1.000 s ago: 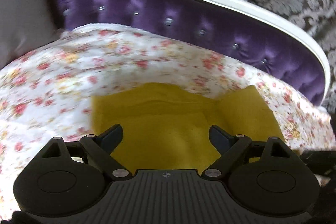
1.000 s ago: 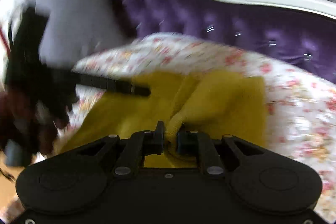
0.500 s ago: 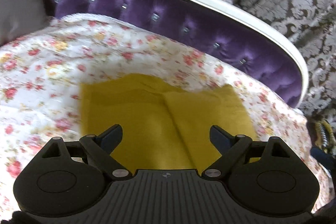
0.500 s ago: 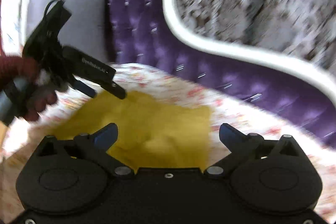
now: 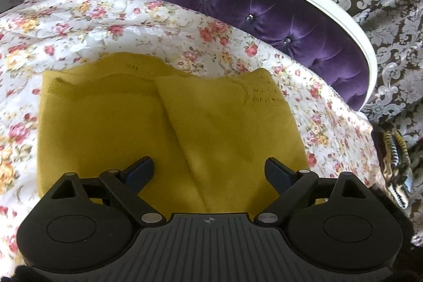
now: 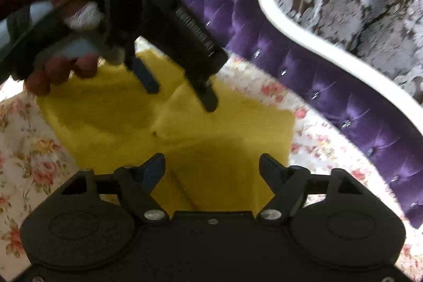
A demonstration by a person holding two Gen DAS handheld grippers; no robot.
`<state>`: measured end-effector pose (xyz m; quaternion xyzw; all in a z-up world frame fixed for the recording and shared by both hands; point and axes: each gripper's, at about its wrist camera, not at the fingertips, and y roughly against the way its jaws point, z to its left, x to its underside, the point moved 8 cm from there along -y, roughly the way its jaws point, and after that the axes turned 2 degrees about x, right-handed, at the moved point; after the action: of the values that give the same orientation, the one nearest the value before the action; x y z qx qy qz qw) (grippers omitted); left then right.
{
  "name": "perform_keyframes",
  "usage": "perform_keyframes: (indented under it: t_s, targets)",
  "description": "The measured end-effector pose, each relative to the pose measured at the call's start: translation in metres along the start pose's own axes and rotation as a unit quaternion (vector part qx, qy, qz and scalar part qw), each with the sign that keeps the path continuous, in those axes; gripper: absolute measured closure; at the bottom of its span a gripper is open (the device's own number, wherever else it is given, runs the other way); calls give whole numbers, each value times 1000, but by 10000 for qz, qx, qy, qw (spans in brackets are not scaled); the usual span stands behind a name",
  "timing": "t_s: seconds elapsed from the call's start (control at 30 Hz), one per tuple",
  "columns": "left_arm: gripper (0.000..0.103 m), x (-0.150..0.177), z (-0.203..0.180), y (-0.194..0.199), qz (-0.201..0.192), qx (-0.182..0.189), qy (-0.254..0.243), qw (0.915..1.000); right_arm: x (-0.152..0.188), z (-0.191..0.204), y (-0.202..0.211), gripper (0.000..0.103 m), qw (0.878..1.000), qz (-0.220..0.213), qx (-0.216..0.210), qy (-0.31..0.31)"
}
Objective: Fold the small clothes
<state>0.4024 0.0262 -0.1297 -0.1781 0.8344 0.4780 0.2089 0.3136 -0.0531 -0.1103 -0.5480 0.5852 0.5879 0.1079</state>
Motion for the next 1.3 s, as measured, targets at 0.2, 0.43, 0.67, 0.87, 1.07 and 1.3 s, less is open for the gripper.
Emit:
perform_keyframes:
  t_s: [0.2, 0.43, 0.67, 0.87, 1.07, 1.3]
  targets:
    - [11, -11, -11, -13, 85, 142, 42, 9999, 16, 5, 7, 86, 9953, 179, -727, -610]
    - [11, -12, -30, -26, 132, 335, -41, 9993, 26, -16, 29, 86, 9850, -80, -762, -1544]
    - [40, -16, -41, -43, 250, 600, 547, 9964, 35, -22, 36, 86, 9797, -125, -804, -1833]
    - [90, -26, -47, -44, 112, 239, 134, 9996, 38, -23, 40, 86, 9782, -155, -730, -1939]
    - [92, -43, -69, -24, 3, 189, -692, 9974, 24, -27, 50, 86, 9772, -295, -553, -2031]
    - [92, -66, -66, 28, -175, -6, -1302, 9913, -23, -8, 65, 86, 9770, -674, -659, -1914]
